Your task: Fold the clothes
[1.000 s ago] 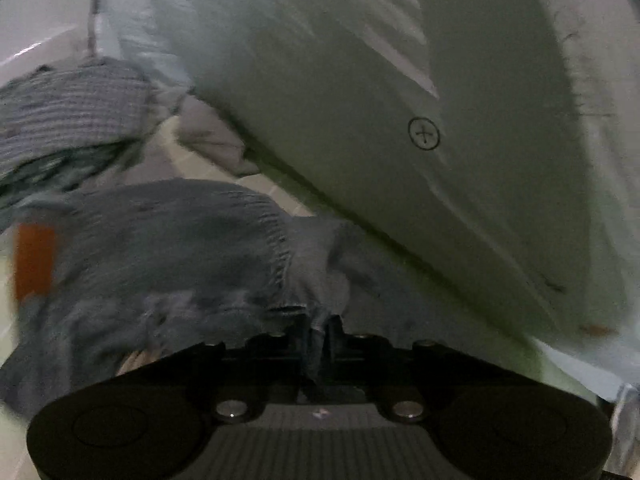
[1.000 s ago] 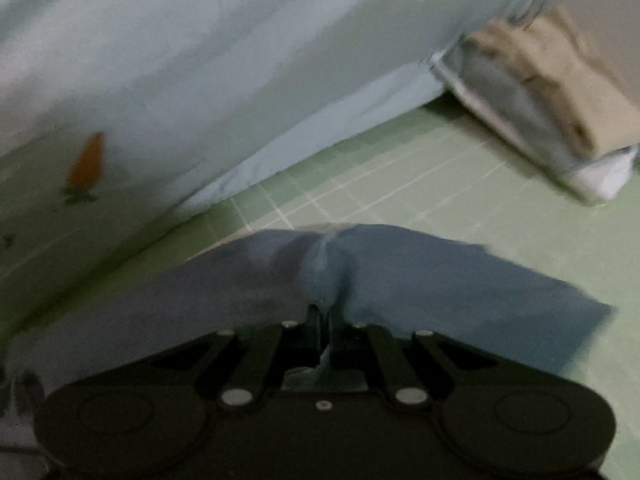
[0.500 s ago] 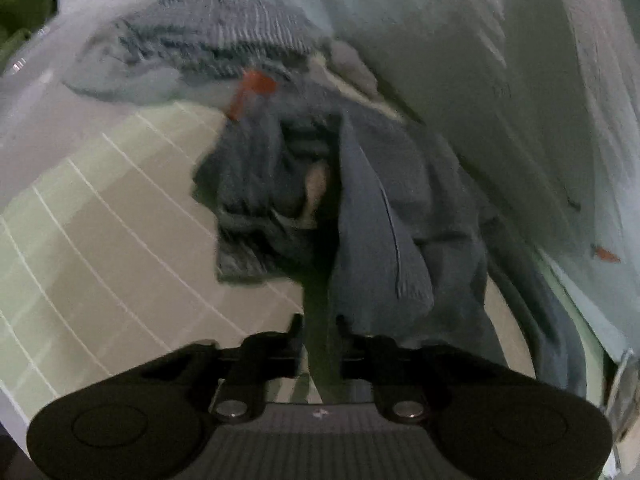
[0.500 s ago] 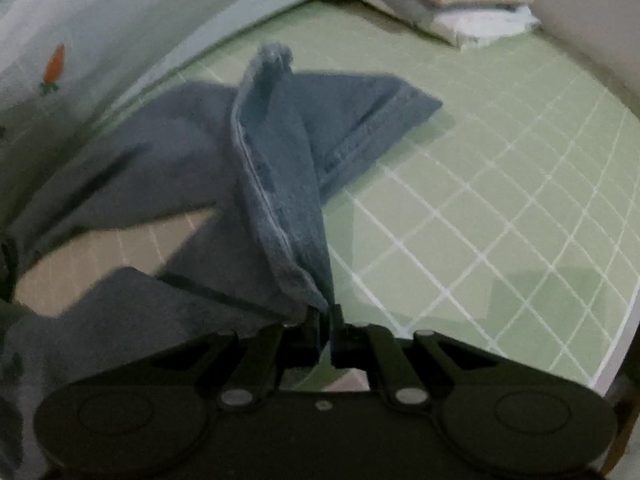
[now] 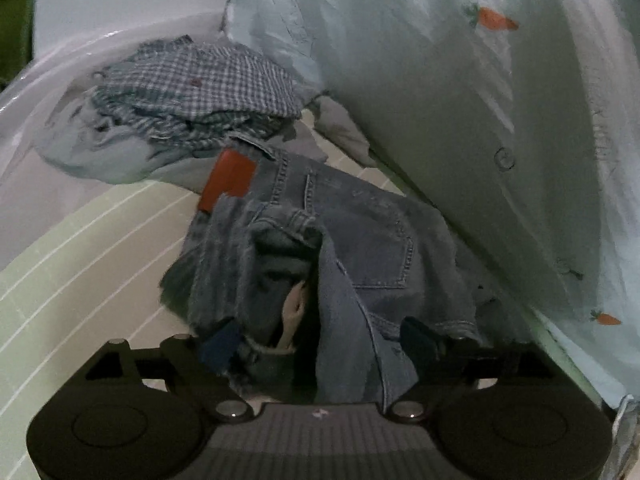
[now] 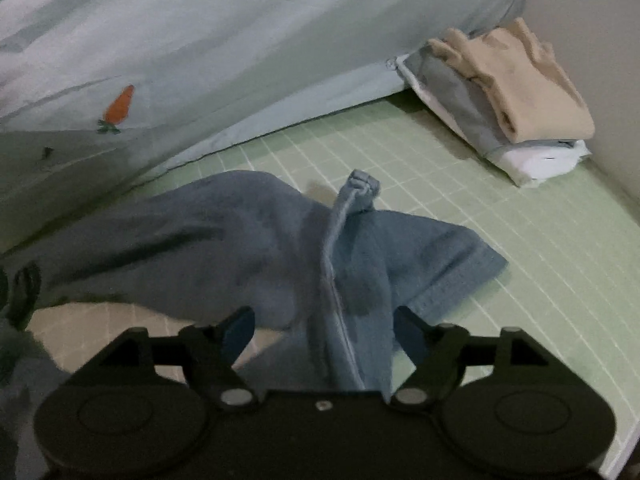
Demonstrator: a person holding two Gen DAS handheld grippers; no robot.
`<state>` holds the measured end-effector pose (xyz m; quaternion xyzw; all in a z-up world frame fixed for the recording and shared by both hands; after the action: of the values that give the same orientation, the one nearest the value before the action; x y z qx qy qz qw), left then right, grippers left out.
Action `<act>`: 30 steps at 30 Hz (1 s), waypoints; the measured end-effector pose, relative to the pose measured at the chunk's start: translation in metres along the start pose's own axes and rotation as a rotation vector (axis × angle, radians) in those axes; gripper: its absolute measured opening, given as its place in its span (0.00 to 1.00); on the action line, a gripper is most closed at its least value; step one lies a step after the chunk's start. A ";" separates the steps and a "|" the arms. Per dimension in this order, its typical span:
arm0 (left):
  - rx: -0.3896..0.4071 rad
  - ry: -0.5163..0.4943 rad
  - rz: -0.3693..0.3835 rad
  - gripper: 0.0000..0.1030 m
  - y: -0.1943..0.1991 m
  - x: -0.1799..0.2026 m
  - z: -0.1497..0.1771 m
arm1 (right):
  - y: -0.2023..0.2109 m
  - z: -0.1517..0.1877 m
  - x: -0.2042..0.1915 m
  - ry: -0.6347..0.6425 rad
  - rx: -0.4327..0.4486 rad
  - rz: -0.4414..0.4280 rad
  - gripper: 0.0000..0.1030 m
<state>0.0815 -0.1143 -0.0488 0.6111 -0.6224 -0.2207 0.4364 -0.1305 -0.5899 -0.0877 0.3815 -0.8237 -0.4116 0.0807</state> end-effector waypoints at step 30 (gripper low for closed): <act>0.028 0.089 -0.071 0.21 -0.106 0.069 -0.093 | -0.140 -0.119 -0.006 -0.098 0.025 0.066 0.11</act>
<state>0.2263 -0.1724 -0.0670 0.6480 -0.5833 -0.1999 0.4471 0.0052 -0.7107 -0.1131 0.3345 -0.8439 -0.4165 0.0491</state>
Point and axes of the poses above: each gripper's, at about its wrist camera, not at the fingertips, and y roughly against the way its jaws point, x to its right, z to its underside, the point moved 1 cm from there along -y, roughly the way its jaws point, and after that the axes turned 9 degrees about -z, right-handed, at the moved point
